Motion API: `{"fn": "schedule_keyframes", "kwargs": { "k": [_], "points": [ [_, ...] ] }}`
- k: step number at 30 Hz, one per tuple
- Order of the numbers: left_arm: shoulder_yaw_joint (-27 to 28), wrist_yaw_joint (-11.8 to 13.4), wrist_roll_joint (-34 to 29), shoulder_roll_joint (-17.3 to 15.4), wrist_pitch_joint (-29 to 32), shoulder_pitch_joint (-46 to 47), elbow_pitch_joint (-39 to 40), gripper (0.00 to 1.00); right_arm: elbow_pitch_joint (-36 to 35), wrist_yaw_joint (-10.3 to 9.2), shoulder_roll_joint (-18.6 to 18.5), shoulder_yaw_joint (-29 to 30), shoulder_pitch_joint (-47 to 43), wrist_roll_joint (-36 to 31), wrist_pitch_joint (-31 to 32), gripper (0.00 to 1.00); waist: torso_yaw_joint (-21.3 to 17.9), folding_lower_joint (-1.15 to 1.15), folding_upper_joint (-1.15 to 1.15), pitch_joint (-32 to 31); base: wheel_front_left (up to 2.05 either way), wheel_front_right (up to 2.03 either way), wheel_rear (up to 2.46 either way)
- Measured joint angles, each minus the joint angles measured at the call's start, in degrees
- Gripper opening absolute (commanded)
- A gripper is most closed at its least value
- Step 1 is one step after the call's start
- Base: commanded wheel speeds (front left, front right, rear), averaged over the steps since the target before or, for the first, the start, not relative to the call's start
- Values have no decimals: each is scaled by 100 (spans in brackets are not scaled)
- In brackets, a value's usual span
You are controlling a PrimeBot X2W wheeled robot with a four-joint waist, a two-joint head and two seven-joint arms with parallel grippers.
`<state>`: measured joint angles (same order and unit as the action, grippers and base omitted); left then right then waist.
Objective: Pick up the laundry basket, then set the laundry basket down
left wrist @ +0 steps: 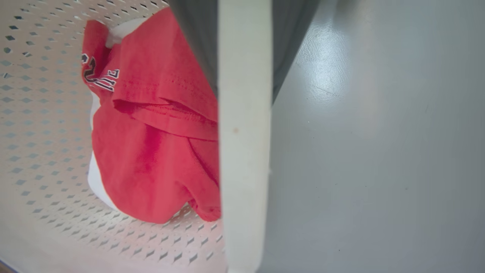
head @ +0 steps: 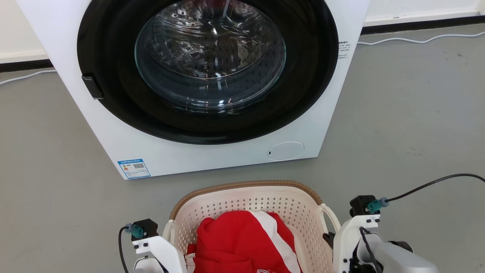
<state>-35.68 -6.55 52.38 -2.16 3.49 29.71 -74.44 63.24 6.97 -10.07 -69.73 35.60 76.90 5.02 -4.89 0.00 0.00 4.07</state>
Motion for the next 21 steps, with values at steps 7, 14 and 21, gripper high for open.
{"fn": "schedule_keyframes", "kwargs": {
  "k": [7,14,21],
  "points": [
    [-74,0,56,-2,-32,3,-2,0,0,0,-5,-76,6,45,-52,0,-5,0,0,8,0,0,0],
    [-188,0,49,-3,-242,52,-8,0,-8,0,-13,-115,102,85,-226,0,-15,0,0,122,0,0,0],
    [-225,0,33,-29,-590,375,-4,0,-119,0,-78,-125,247,82,-736,0,-19,0,0,504,0,0,0]
  ]
}}
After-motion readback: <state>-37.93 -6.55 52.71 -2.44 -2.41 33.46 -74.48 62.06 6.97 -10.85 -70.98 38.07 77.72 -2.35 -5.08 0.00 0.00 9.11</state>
